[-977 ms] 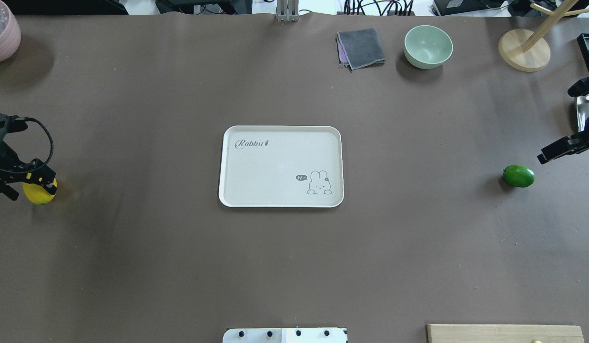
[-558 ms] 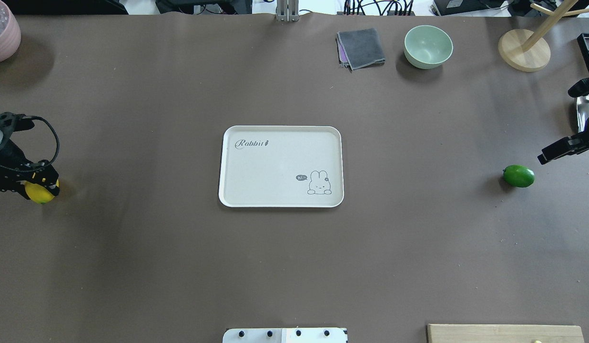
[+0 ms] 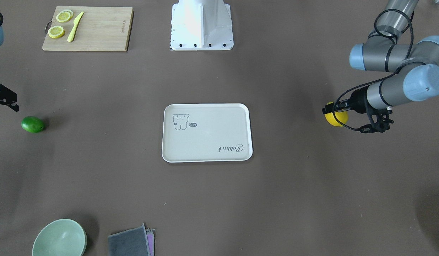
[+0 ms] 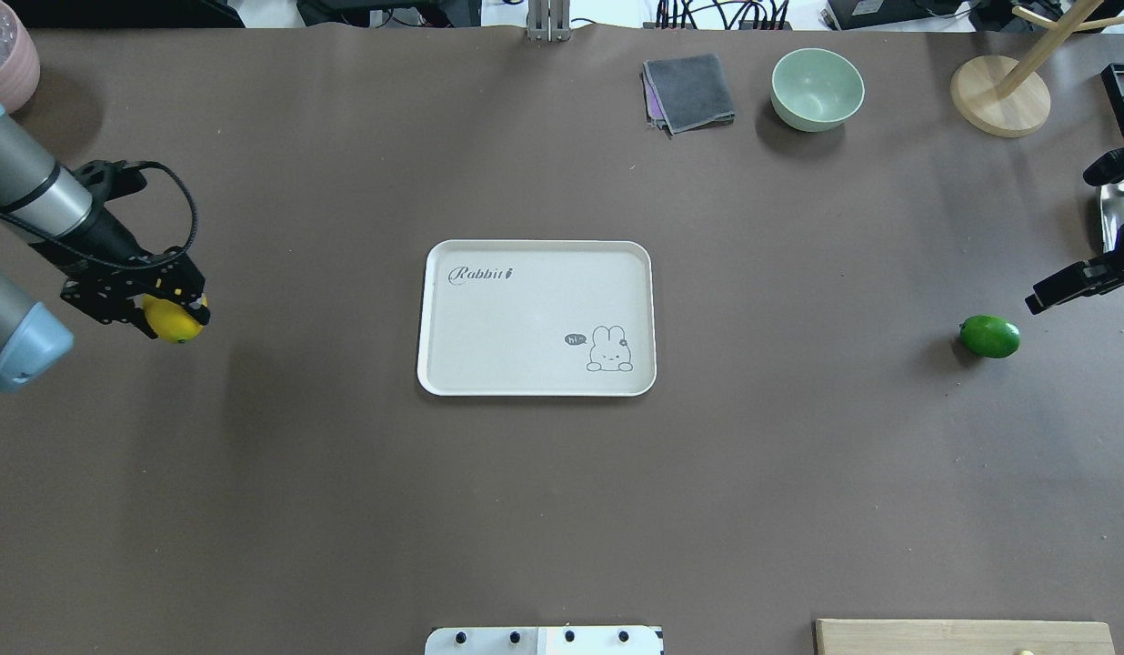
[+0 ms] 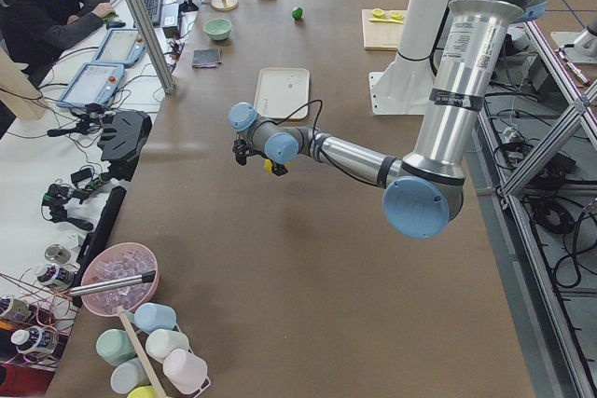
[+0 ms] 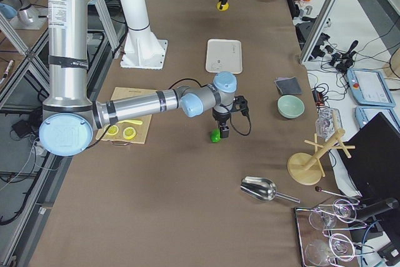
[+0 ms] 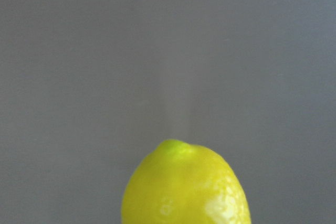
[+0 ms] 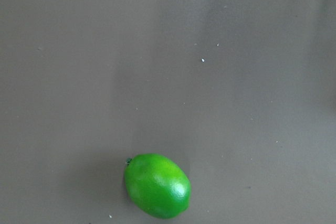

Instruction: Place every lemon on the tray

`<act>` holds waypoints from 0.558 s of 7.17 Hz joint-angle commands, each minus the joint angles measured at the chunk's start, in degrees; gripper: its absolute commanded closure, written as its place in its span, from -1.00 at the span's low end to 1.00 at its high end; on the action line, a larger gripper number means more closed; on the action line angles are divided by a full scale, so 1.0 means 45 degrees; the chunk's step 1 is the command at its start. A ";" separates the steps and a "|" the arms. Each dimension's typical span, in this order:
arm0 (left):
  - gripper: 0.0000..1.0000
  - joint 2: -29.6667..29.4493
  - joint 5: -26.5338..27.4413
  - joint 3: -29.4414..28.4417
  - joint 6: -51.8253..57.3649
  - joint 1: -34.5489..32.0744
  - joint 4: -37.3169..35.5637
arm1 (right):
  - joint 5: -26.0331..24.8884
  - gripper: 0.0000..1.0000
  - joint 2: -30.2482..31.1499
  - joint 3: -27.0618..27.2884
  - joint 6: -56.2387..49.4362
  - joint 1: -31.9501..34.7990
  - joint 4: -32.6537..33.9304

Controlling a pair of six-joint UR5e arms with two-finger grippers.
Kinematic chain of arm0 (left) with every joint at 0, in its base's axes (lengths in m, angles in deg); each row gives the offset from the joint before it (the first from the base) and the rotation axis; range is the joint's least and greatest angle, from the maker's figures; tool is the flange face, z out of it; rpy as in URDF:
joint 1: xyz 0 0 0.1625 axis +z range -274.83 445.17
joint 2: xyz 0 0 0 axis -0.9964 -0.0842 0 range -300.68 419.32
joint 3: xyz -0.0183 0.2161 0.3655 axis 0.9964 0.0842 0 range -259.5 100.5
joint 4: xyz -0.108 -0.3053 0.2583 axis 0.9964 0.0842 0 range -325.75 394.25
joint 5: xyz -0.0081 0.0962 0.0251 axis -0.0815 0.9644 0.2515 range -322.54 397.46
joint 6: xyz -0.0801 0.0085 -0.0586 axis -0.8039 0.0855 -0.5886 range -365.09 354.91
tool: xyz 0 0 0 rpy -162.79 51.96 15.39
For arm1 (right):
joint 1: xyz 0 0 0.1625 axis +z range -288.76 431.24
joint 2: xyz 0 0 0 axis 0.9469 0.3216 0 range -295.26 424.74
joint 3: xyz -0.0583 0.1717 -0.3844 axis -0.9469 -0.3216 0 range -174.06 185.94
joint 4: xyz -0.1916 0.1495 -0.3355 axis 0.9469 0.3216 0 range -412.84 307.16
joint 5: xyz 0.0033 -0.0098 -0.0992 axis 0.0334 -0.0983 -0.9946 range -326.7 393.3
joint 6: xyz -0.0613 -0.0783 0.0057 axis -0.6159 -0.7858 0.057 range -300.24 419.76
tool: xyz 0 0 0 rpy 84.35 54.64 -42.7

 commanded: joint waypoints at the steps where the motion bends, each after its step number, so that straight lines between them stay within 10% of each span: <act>1: 1.00 -0.2257 -0.0085 -0.0203 -0.3046 0.2208 0.0056 | -0.0001 -1.00 -0.0020 -0.0014 0.0000 -0.0003 0.0000; 4: 1.00 -0.4956 -0.0007 -0.2114 -0.4422 0.2960 0.0308 | -0.0001 -1.00 -0.0059 -0.0033 -0.0019 -0.0003 0.0000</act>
